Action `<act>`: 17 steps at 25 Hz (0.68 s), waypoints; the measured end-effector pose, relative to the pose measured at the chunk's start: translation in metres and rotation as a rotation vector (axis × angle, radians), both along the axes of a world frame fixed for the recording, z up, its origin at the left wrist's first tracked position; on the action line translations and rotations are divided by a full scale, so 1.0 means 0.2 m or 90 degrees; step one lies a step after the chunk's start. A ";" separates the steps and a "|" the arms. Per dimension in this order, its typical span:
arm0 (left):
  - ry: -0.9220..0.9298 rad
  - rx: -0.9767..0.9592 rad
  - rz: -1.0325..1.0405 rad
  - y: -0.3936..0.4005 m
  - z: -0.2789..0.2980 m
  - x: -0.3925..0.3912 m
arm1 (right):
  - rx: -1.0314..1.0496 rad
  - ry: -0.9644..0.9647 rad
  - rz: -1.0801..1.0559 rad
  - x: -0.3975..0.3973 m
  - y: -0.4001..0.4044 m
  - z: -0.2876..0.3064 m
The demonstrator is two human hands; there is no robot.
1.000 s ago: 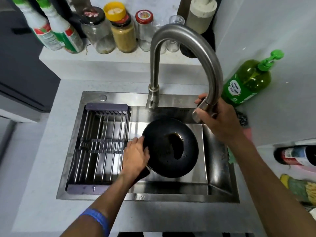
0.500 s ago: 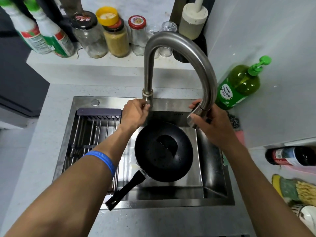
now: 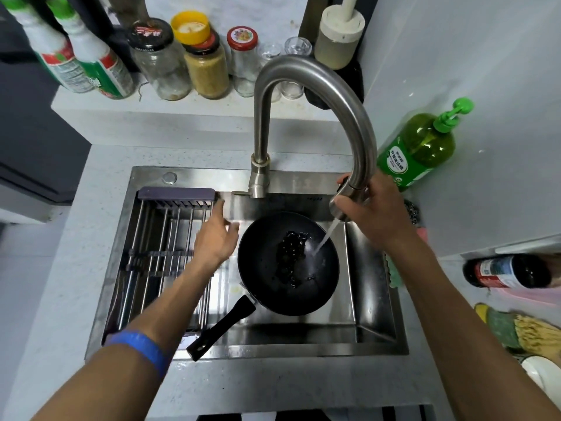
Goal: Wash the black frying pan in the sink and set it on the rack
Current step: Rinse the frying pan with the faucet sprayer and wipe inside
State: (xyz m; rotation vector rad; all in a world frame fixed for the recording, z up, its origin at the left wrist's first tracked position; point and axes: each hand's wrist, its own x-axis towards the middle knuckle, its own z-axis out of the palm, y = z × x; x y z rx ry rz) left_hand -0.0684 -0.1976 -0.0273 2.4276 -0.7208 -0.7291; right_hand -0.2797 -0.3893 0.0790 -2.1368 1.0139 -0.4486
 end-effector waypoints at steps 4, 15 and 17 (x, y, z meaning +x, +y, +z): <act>0.000 0.132 -0.081 0.46 -0.14 -0.29 | 0.020 0.126 -0.024 0.02 0.01 0.04; -0.012 0.225 -0.237 0.82 -0.21 -0.35 | 0.134 0.416 -0.002 -0.13 0.05 -0.20; -0.020 0.235 -0.243 0.81 -0.22 -0.35 | 0.172 0.388 -0.004 -0.13 0.08 -0.25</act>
